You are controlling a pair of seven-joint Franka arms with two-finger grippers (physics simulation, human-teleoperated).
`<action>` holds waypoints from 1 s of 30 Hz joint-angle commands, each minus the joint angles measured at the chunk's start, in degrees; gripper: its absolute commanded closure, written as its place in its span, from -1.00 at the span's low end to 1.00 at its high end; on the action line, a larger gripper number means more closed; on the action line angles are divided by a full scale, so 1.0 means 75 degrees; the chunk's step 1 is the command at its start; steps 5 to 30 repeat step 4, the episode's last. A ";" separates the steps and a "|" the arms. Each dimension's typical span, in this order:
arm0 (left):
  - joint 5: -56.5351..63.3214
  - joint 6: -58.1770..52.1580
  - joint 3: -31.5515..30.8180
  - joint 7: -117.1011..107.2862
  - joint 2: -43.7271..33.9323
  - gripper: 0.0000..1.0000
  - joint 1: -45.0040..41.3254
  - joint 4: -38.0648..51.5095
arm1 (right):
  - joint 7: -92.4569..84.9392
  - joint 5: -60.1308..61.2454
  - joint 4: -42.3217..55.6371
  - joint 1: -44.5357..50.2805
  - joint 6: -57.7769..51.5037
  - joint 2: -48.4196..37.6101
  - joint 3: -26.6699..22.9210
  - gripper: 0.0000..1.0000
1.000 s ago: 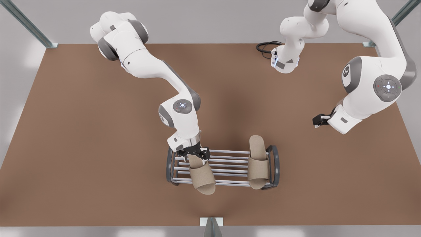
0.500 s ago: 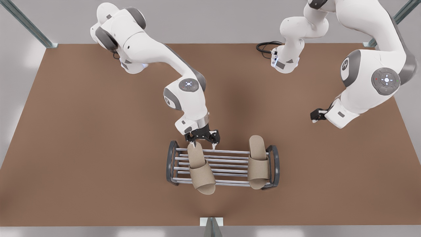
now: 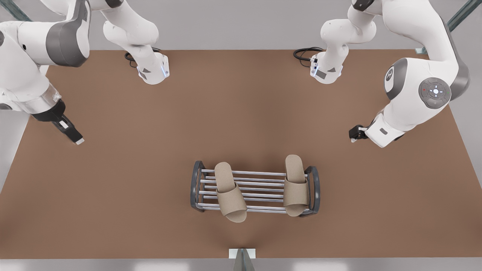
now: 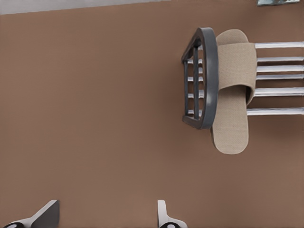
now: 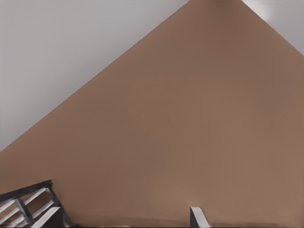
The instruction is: Place the right shoe on the shoe rack with the right arm, and place the left shoe on the shoe rack with the left arm
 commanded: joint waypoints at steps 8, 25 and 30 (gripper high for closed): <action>0.0014 0.0325 0.0003 0.0000 0.0044 -1.00 -0.0041 0.0001 | -0.5875 0.0654 -0.0020 0.0615 0.0386 0.0455 0.0176 -1.00; 0.0014 0.0325 0.0003 0.0000 0.0044 -1.00 -0.0041 0.0001 | -0.5875 0.0654 -0.0020 0.0615 0.0386 0.0455 0.0176 -1.00; 0.0014 0.0325 0.0003 0.0000 0.0044 -1.00 -0.0041 0.0001 | -0.5875 0.0654 -0.0020 0.0615 0.0386 0.0455 0.0176 -1.00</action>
